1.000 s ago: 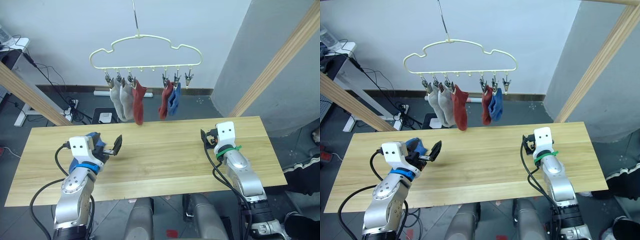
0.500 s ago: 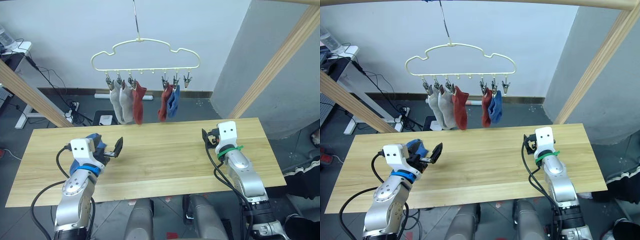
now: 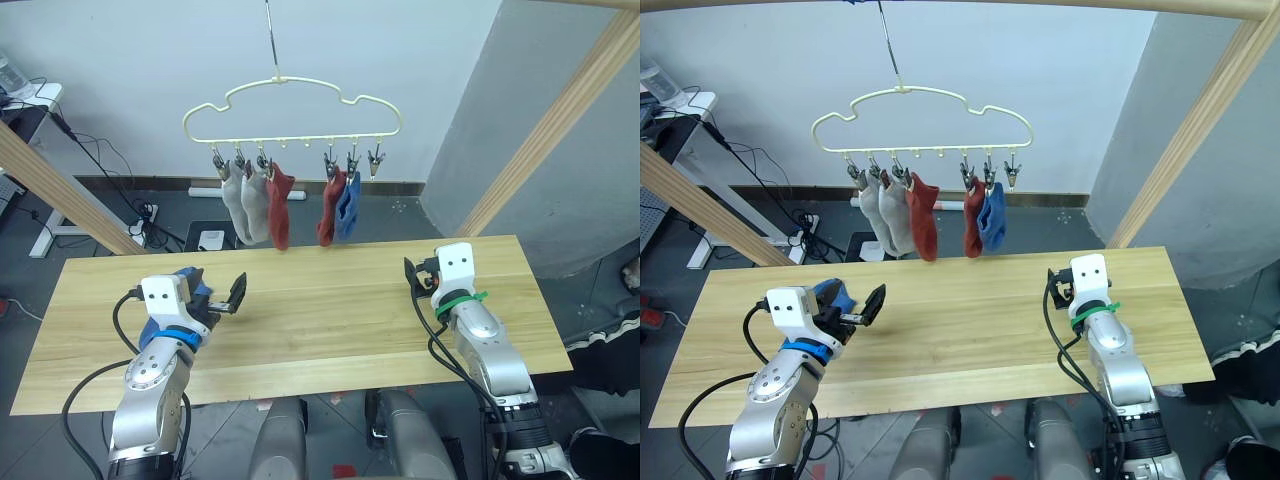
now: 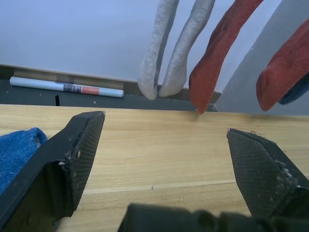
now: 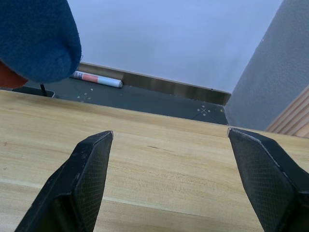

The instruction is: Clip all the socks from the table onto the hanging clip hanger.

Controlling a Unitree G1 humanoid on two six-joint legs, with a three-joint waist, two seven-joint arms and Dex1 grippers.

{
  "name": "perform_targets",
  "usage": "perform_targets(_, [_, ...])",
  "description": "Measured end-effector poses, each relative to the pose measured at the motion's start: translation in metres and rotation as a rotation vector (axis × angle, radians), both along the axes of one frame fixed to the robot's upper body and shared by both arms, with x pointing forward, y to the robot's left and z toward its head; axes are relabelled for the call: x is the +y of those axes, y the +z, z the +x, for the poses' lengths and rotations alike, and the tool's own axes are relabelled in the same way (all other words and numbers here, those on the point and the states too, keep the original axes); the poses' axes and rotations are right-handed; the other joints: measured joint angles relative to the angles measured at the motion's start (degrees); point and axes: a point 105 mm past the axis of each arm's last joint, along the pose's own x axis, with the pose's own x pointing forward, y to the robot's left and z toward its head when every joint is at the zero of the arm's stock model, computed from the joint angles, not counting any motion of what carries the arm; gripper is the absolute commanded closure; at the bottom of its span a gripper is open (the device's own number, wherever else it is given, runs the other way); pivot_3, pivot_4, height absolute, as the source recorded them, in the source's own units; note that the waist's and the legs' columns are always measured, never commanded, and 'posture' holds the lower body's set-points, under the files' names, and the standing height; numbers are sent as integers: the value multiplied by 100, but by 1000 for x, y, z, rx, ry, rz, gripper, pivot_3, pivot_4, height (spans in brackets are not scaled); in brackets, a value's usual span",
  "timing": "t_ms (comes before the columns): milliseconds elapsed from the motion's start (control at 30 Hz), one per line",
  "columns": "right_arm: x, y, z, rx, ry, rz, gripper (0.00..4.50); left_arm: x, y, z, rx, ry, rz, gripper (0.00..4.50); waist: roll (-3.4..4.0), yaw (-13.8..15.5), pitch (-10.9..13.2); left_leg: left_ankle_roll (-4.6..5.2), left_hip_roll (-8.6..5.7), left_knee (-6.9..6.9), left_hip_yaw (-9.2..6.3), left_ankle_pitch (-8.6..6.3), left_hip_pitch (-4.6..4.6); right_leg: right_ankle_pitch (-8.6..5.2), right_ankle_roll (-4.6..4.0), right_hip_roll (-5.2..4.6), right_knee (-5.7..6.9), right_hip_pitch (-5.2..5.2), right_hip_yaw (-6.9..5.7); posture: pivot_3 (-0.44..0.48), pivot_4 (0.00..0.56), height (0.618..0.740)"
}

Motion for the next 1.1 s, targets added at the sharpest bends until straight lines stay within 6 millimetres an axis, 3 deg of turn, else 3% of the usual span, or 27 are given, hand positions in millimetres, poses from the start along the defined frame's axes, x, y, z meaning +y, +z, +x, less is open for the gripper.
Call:
perform_targets(300, [0,2,-1,-6,-1,-5,531,0,0,0,1,-2,0,0,0,-34,0,0,0,0,0,0,0,0,0,0,0,0,1,68,281,740])
perform_targets(433, [3,17,-5,-37,21,-21,531,-6,6,-5,-7,-57,-13,0,2,-64,2,0,1,-1,0,0,-3,-1,0,0,-2,-2,1,62,296,740])
perform_targets(667, [36,64,-22,-124,167,39,531,-34,54,-28,-92,-351,-152,0,11,-87,18,0,9,-4,-8,-1,-2,-6,-8,4,-3,-4,-4,52,328,740])
perform_targets(867, [65,110,-24,-241,257,87,531,-49,91,-42,-153,-589,-133,0,37,-92,35,1,9,-10,-10,-1,1,-30,-47,7,-6,-2,-7,41,348,740])
perform_targets(1100, [79,128,-9,-280,251,130,531,-56,114,-40,-262,-663,-73,0,50,-104,61,1,9,-30,-9,-2,-5,-20,-30,7,-24,-7,-10,34,360,740])
